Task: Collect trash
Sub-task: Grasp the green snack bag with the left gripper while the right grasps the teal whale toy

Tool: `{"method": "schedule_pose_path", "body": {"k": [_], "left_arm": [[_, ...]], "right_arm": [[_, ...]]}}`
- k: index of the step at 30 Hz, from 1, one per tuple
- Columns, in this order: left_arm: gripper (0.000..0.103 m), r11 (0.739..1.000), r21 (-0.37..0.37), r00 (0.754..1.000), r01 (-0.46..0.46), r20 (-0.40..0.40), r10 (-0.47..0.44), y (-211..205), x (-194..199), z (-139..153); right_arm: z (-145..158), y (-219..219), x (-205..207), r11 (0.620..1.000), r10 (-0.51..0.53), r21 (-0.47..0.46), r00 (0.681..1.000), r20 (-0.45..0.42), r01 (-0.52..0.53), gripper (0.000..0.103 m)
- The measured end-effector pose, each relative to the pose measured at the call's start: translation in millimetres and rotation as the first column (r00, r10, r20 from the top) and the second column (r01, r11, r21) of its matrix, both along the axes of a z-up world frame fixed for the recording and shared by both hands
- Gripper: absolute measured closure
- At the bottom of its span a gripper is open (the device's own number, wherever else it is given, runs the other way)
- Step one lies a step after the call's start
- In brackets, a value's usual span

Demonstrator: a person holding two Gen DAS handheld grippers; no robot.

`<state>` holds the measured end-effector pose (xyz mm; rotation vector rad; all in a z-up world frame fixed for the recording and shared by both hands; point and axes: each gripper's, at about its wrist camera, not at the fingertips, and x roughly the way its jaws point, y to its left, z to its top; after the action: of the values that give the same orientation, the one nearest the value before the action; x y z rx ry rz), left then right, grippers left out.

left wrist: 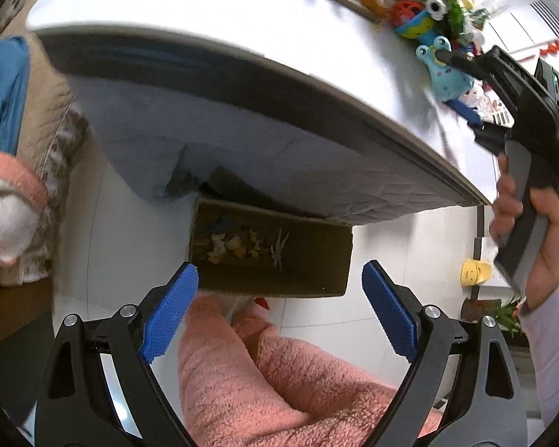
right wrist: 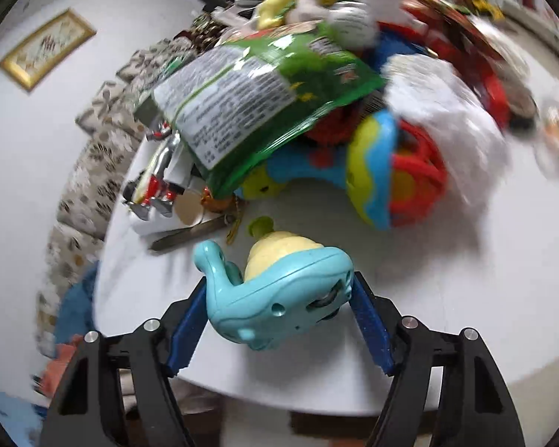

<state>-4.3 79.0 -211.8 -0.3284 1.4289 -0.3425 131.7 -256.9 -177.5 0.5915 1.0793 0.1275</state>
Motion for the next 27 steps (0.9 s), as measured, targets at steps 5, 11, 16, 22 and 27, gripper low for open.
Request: {"method": "schedule_pose_path", "body": {"k": [5, 11, 16, 22, 27], "left_arm": [[0.016, 0.999, -0.007, 0.998, 0.046, 0.035, -0.046, -20.1, 17.9, 12.1], [0.016, 0.994, -0.04, 0.992, 0.101, 0.081, -0.097, -54.2, 46.5, 26.7], [0.016, 0.984, -0.146, 0.984, 0.101, 0.164, -0.076, -94.7, 89.2, 37.3], [0.016, 0.955, -0.294, 0.981, -0.046, 0.167, 0.099, -131.7, 156.6, 41.5], [0.032, 0.921, -0.353, 0.966, -0.164, 0.129, 0.222, -138.5, 195.8, 48.2]], "right_arm": [[4.0, -21.4, -21.4, 0.985, -0.096, 0.146, 0.995, -0.013, 0.096, 0.032], [20.1, -50.5, -59.4, 0.964, -0.157, 0.218, 0.988, -0.002, 0.154, 0.032], [42.3, -85.7, -96.3, 0.95, -0.218, 0.234, 0.976, 0.027, 0.206, 0.032], [75.4, -112.5, -129.8, 0.954, -0.271, 0.154, 0.959, 0.085, 0.256, 0.032], [80.3, -125.3, -151.3, 0.949, -0.29, 0.155, 0.952, 0.094, 0.273, 0.031]]}}
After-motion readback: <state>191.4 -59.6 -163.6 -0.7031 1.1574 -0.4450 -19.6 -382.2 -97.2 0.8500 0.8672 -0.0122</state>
